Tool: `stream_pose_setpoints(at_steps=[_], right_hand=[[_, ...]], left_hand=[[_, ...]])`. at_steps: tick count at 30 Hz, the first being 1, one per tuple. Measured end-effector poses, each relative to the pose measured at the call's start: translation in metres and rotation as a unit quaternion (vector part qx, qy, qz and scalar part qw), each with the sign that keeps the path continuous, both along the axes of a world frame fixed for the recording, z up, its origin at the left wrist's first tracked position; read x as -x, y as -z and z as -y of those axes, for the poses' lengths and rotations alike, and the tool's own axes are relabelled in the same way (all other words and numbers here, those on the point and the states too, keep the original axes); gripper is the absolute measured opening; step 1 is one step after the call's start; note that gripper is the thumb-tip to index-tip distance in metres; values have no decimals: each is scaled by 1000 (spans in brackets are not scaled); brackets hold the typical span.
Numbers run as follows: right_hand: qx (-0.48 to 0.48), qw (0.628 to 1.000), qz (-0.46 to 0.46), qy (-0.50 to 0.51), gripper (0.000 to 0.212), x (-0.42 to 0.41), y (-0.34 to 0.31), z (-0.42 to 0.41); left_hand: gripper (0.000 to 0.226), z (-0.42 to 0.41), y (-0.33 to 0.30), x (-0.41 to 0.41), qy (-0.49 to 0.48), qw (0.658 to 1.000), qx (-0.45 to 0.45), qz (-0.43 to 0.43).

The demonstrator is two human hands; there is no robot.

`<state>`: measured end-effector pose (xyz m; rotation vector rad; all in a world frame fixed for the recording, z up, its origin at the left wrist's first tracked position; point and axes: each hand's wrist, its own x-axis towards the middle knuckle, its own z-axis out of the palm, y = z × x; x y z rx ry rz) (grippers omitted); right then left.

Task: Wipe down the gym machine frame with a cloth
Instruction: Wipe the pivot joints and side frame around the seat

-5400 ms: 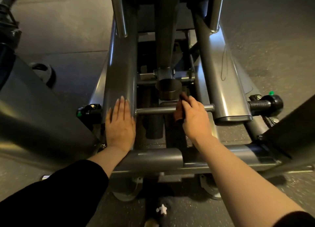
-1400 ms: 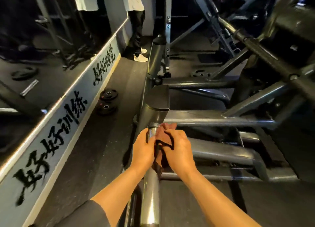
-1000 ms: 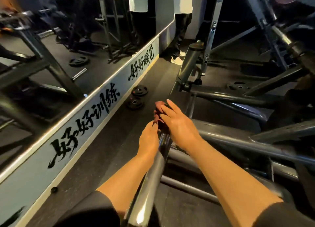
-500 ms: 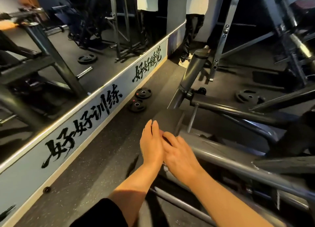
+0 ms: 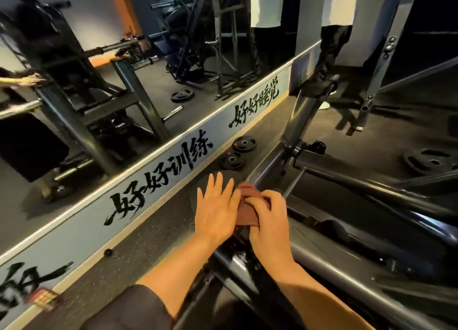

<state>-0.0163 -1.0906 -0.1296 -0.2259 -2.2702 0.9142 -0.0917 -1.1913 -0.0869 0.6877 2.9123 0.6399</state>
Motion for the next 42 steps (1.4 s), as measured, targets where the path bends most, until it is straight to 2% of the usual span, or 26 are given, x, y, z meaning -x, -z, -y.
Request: stream_pose_setpoints(at_steps=[2,4,6,7,9,11,13,15,17,20,23,24,27,29,30,32,34,35,37,40,42], right_hand=[[95,994,42,-22,42,14,4,6],[138,986,68,-61,36,22,14,24],[231,969,70,-48,34,30,28,40],[307,948,82,-32,32,33,32,45],[456,882,116,-32,29,37,32,48],[489,861,142,0,19,46,22,44],[469,877,97,32,18,52,15,39],[410,907,85,39,30,56,18,30],[413,906,92,32,36,58,25,28],[468,875,125,-15,38,61,45,44],[546,813,201,-42,41,49,53,57],[561,802,201,-40,39,48,55,56],[564,814,131,-46,39,54,45,46],[603,793,78,-32,48,63,40,39],[614,785,80,-22,51,68,41,36],[589,802,97,-3,49,73,51,36],[634,762,129,-34,42,67,58,43],[644,747,159,-42,44,62,59,49],[675,718,159,-59,58,53,54,58],[670,738,70,-38,52,46,34,56],[626,779,11,-33,44,49,15,46]], left_hand=[[54,-2,2,3,3,997,80,-4],[54,-1,1,4,14,994,105,-13],[54,2,1,4,25,992,123,-25],[54,3,1,4,29,990,134,-33],[55,4,3,4,36,987,146,-57],[56,5,6,6,35,985,150,-72],[57,7,10,9,32,985,146,-82],[57,7,13,8,28,985,140,-97],[60,8,15,7,34,984,134,-108],[62,14,13,12,59,986,117,-103],[54,20,13,18,86,985,97,-114],[51,21,15,19,89,983,100,-129],[50,23,25,22,90,976,110,-167],[52,24,27,23,89,974,122,-171],[52,24,27,23,88,974,122,-171],[53,24,26,22,87,974,120,-173],[55,23,24,20,84,974,122,-173],[55,23,24,20,82,974,122,-172],[53,22,23,20,83,974,120,-171],[51,24,23,21,85,976,117,-161],[51,24,22,20,91,980,99,-145]])
